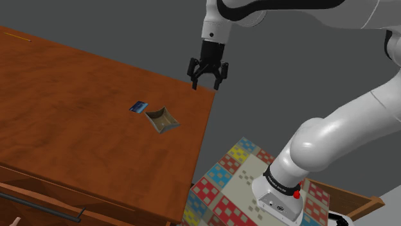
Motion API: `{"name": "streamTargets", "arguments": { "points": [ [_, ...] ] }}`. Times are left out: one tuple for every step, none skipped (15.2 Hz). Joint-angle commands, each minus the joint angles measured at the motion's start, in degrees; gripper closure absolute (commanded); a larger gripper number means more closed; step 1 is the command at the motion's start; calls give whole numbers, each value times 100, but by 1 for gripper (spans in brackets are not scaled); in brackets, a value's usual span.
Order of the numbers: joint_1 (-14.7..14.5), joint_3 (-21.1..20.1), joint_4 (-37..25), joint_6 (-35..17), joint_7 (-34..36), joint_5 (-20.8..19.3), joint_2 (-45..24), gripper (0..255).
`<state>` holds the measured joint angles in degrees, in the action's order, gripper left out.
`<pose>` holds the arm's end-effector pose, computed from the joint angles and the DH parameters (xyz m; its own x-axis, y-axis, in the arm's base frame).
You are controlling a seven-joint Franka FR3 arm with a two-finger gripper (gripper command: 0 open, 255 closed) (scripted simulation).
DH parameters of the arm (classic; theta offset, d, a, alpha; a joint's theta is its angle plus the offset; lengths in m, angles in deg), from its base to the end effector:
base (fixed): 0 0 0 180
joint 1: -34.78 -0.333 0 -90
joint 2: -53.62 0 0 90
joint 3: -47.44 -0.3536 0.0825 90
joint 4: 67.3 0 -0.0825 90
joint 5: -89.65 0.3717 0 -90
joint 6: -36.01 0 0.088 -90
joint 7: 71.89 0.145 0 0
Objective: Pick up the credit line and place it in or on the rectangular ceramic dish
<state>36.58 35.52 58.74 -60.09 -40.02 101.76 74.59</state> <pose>0.3852 0.1059 0.5162 0.8867 -0.4134 -0.2069 -0.4270 -0.9040 -0.0237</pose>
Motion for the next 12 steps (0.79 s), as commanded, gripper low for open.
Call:
{"name": "streamTargets", "arguments": {
  "points": [
    [24, -75, -240, -154, 325, 147, -481, 0],
    [29, -110, -381, -211, 485, 213, -714, 0],
    [31, -141, -527, -267, 642, 276, -948, 0],
    [32, -168, -678, -320, 796, 336, -1183, 0],
    [30, -190, -834, -371, 948, 393, -1418, 0],
    [27, -208, -995, -419, 1097, 449, -1653, 0],
    [21, -222, -1161, -465, 1244, 503, -1888, 0],
    [14, -233, -1332, -507, 1387, 555, -2123, 0],
    [5, -240, -1509, -546, 1527, 607, -2358, 0],
    [-5, -244, -1690, -582, 1665, 658, -2593, 0],
    [-16, -246, -1877, -614, 1800, 709, -2829, 0],
    [-28, -244, -2069, -643, 1932, 760, -3064, 0]
  ]
}}
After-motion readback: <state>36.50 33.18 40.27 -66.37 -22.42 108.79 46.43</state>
